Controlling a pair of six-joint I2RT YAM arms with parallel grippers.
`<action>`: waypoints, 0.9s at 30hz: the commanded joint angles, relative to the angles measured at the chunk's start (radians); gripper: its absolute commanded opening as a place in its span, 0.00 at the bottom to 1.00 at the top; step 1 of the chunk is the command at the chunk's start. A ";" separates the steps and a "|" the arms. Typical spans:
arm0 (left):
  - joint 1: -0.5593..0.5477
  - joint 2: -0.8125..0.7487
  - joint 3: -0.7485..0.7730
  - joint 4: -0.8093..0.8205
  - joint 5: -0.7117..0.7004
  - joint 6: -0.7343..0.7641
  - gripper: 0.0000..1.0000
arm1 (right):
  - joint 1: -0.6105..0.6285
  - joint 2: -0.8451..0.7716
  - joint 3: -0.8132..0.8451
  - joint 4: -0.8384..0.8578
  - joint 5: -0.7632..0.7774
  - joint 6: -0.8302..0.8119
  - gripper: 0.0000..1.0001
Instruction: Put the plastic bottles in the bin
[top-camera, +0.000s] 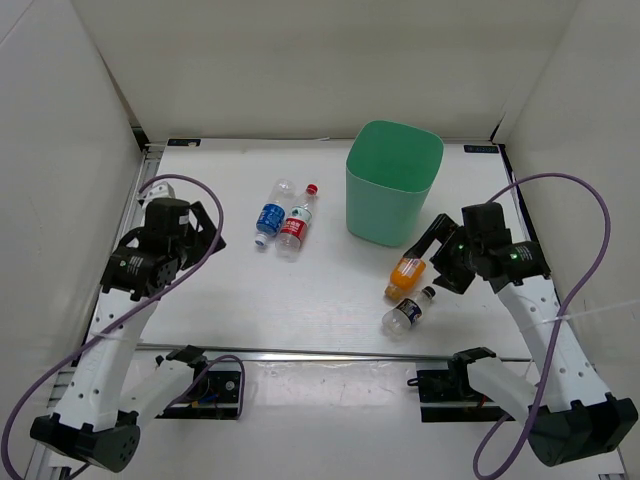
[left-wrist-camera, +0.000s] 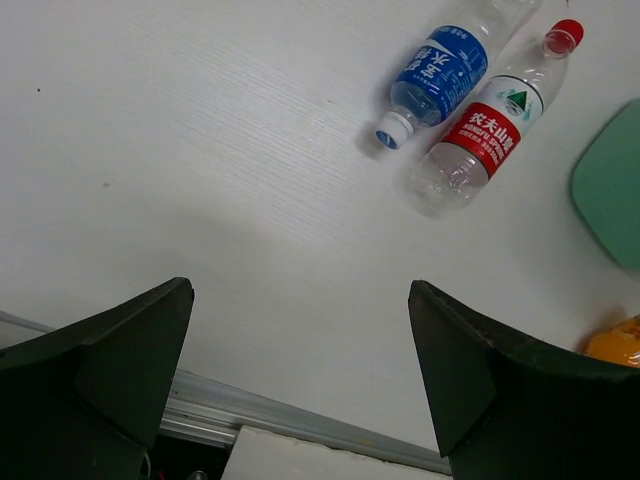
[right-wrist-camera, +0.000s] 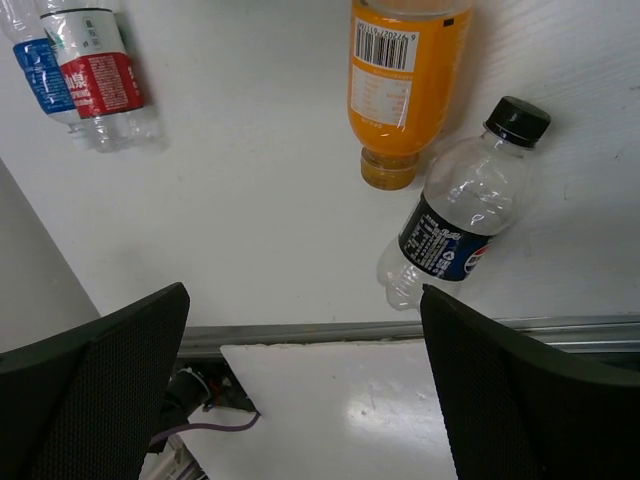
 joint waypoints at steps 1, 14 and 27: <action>-0.027 -0.003 0.018 0.039 -0.024 0.012 1.00 | -0.015 0.022 -0.016 0.040 -0.014 -0.037 1.00; -0.038 -0.061 -0.111 0.062 0.003 0.055 1.00 | -0.025 0.200 -0.019 0.171 -0.017 -0.126 1.00; -0.027 -0.032 -0.133 0.016 -0.036 0.049 1.00 | -0.007 0.366 -0.030 0.215 0.158 -0.083 1.00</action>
